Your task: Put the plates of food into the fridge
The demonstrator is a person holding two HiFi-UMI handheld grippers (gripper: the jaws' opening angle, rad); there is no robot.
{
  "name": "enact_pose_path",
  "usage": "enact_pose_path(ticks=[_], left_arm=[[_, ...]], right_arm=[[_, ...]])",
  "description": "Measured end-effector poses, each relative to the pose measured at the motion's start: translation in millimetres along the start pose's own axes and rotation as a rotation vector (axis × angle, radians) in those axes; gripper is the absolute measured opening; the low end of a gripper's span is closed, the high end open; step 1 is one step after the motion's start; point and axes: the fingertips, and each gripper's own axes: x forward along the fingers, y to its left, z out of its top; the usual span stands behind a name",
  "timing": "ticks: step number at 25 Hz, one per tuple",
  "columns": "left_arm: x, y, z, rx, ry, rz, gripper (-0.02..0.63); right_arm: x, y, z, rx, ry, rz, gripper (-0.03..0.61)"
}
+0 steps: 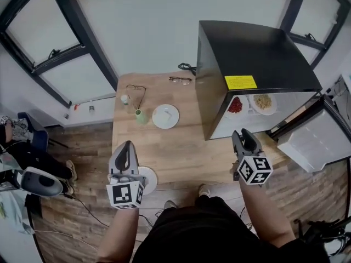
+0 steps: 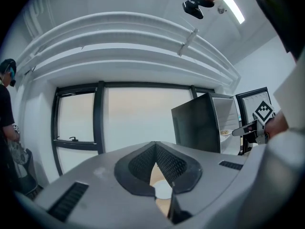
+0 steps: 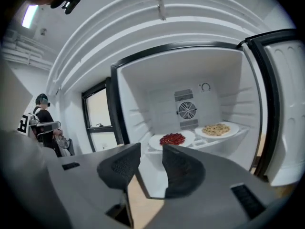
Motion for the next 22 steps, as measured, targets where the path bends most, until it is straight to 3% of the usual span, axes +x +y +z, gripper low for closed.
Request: enact_pose_path(ticks=[8, 12, 18, 22], left_arm=[[-81.9, 70.2, -32.0, -0.041, 0.035, 0.070, 0.003], [-118.2, 94.8, -47.1, -0.049, 0.054, 0.103, 0.003], [-156.7, 110.8, -79.9, -0.003, 0.114, 0.090, 0.003], [-176.7, 116.8, -95.9, -0.036, 0.148, 0.108, 0.003]], right_arm=[[10.3, 123.7, -34.8, 0.077, 0.031, 0.231, 0.158], [7.2, 183.5, -69.4, 0.080, 0.096, 0.316, 0.158], [5.8, 230.9, -148.3, 0.201, 0.247, 0.310, 0.158], [-4.6, 261.7, -207.3, 0.329, 0.359, 0.326, 0.158]])
